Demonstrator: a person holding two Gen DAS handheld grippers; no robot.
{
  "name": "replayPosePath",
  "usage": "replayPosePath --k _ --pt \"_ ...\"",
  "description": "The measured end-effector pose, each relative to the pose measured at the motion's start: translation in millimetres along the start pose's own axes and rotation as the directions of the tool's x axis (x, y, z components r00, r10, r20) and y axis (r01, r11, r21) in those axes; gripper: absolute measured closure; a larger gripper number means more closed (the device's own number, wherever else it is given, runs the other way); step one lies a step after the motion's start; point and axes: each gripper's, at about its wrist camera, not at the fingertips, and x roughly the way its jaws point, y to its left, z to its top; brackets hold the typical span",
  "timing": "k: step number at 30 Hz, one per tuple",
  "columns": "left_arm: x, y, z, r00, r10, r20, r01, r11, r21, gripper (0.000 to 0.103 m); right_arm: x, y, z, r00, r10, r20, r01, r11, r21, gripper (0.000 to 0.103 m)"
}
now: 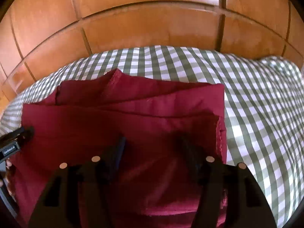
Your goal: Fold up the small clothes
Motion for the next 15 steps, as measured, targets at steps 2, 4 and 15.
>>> replayPosePath --k 2,4,15 --pt "-10 2 -2 1.0 0.01 0.006 -0.01 1.0 -0.024 0.036 -6 2 0 1.0 0.001 -0.004 -0.001 1.0 -0.009 0.038" --pt "-32 5 -7 0.999 0.01 0.051 -0.008 0.999 -0.046 0.035 -16 5 0 1.0 0.005 0.002 -0.005 1.0 -0.016 0.026" --pt "-60 -15 -48 0.995 -0.011 0.1 0.009 1.0 0.029 0.033 -54 20 -40 0.998 0.051 0.028 -0.05 0.999 -0.02 0.023"
